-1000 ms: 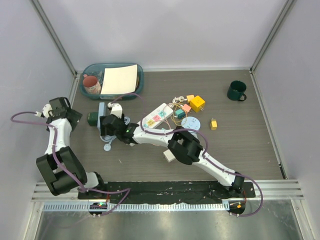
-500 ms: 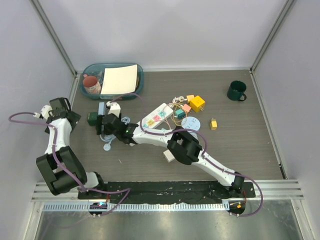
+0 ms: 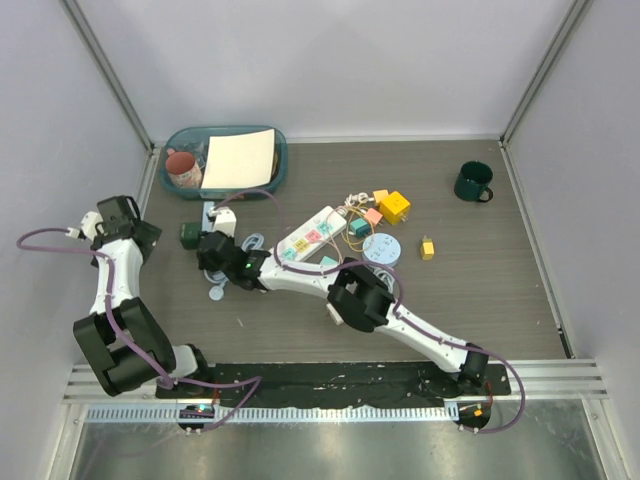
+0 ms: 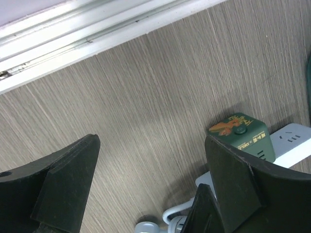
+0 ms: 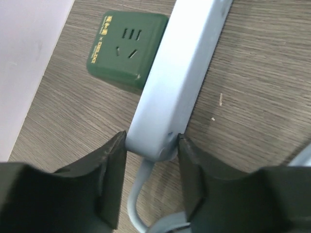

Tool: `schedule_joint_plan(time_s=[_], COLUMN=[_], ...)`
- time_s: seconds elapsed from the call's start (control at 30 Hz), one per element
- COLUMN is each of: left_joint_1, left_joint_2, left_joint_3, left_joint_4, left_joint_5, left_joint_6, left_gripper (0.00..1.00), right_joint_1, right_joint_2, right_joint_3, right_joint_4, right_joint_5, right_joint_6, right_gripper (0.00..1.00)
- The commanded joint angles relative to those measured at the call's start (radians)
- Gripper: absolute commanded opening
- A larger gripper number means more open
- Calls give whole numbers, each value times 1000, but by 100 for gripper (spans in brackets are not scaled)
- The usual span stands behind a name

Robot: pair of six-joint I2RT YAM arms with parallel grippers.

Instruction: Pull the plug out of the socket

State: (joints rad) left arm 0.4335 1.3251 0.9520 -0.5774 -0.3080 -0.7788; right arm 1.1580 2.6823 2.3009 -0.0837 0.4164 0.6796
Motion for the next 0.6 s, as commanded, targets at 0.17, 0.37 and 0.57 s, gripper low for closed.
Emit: schedule_joint_plan(time_s=[0.17, 0.37, 0.57], left_joint_1=[7, 7, -30], left_joint_2=[-7, -82, -164], left_joint_3=[-70, -137, -212], left_joint_4=[108, 192, 248], left_joint_5=[285, 427, 523], left_joint_6=[79, 127, 156], left_gripper=[93, 94, 96], right_joint_1=[6, 3, -12], right_joint_2=[-148, -222, -254], right_joint_3=[-204, -307, -377], right_joint_4=[54, 91, 131], right_joint_5=[-19, -53, -123], right_joint_6=[-242, -259, -157], right_gripper=[24, 15, 4])
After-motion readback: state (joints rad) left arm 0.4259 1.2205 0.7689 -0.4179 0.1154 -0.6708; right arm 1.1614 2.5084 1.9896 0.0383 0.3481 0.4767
